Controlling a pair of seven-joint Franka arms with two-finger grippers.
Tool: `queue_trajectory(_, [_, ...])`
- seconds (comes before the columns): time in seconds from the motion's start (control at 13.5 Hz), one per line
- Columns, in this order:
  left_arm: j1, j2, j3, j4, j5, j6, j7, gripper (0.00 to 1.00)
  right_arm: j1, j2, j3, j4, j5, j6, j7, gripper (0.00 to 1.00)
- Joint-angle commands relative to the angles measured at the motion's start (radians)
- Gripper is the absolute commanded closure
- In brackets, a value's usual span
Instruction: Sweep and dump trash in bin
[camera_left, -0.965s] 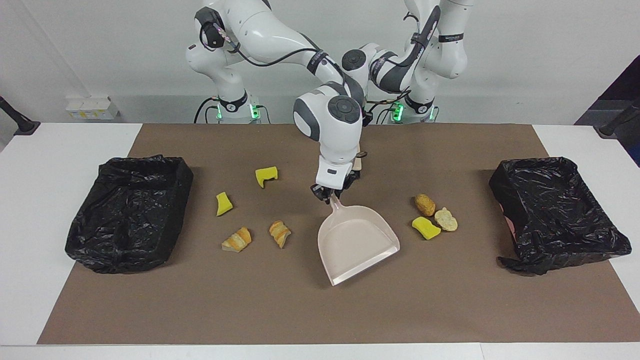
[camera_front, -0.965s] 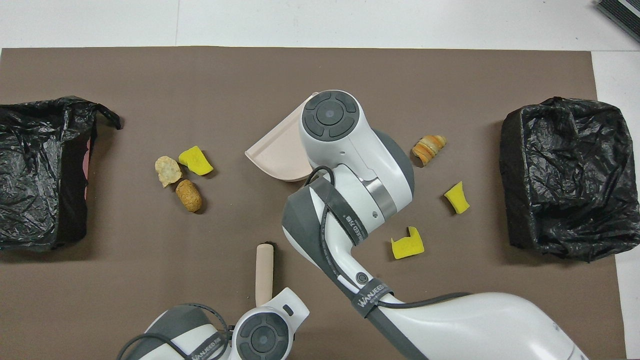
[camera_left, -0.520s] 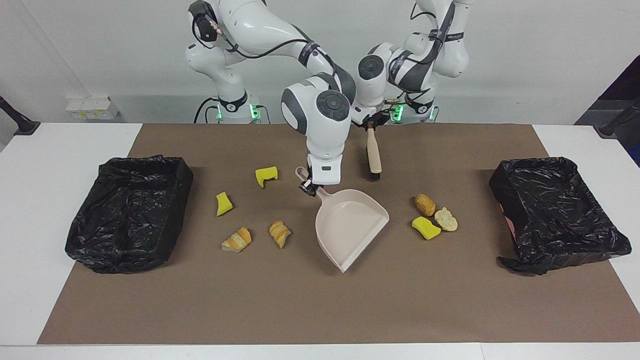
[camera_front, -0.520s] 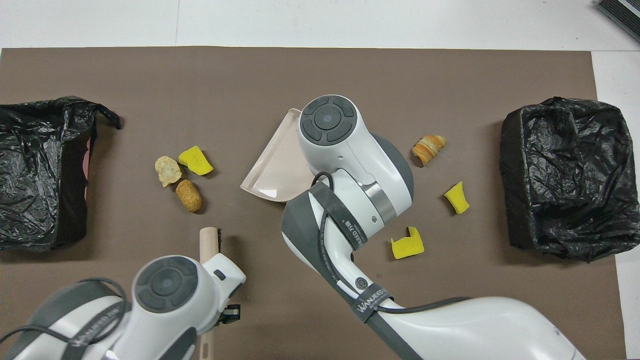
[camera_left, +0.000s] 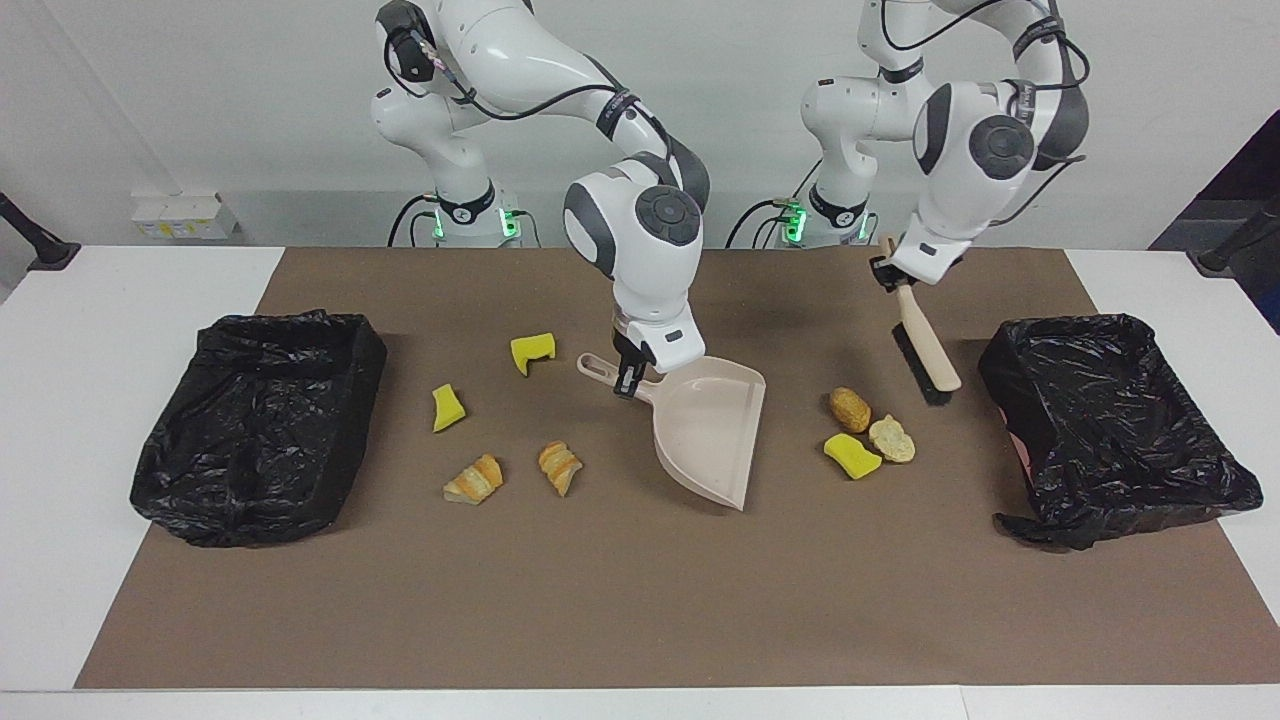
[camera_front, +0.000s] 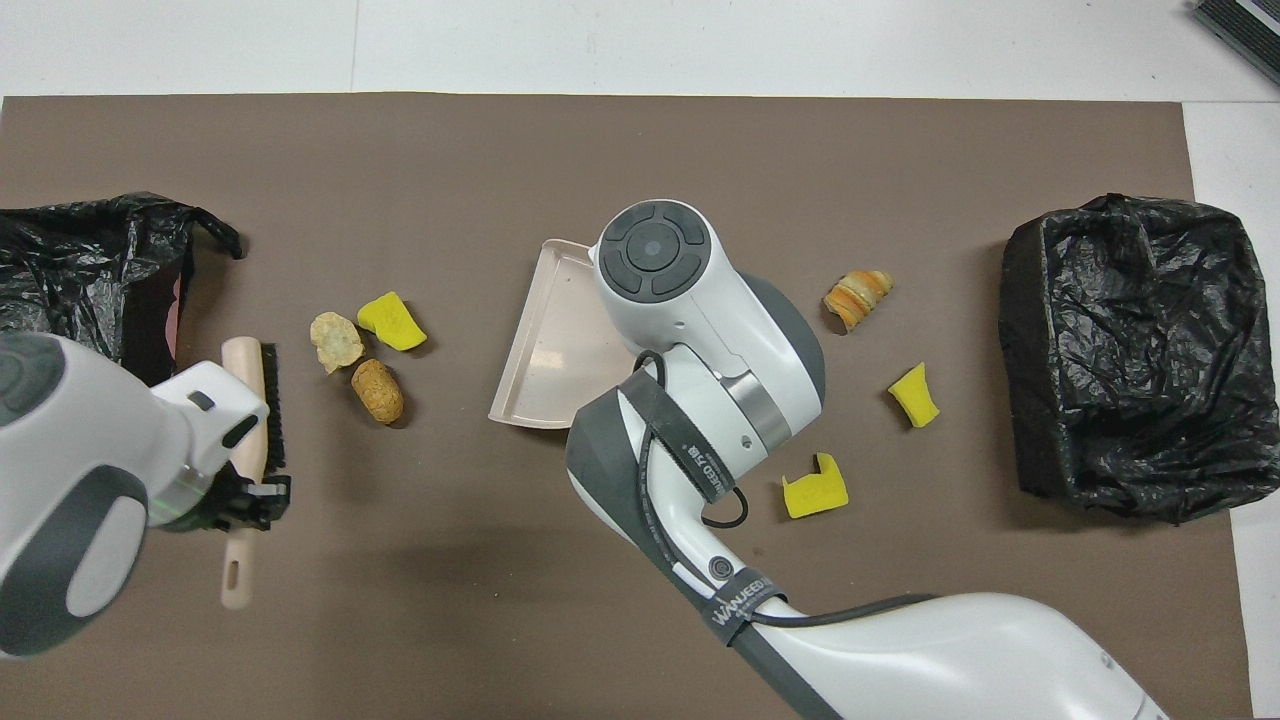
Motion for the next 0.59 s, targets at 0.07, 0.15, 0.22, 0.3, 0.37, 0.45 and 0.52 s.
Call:
queue_trajectory(0.07, [0.081,0.173,-0.016,0.128,0.091,0.067,0.07,1.0,0.003,0.049,0.005,0.026,-0.022,0.06,-0.092,1.0])
queue_trajectory(0.15, [0.087,0.199,-0.016,0.131,0.093,0.089,0.087,1.0,0.003,0.064,0.007,0.027,-0.037,0.077,-0.15,1.0])
queue_trajectory(0.22, [0.087,0.216,-0.016,0.132,0.104,0.097,0.092,1.0,0.003,0.067,0.005,0.03,-0.04,0.083,-0.181,1.0])
queue_trajectory(0.3, [0.081,0.223,-0.016,0.129,0.104,0.104,0.09,1.0,0.003,0.069,0.005,0.032,-0.046,0.08,-0.186,1.0])
queue_trajectory(0.37, [0.076,0.242,-0.016,0.121,0.104,0.12,0.09,1.0,0.003,0.077,0.007,0.035,-0.057,0.084,-0.195,1.0])
queue_trajectory(0.45, [0.075,0.245,-0.016,0.102,0.099,0.155,0.084,1.0,0.004,0.092,0.007,0.047,-0.057,0.086,-0.2,1.0])
queue_trajectory(0.52, [0.073,0.24,-0.018,0.063,0.093,0.185,0.078,1.0,0.012,0.101,0.007,0.055,-0.057,0.094,-0.2,1.0])
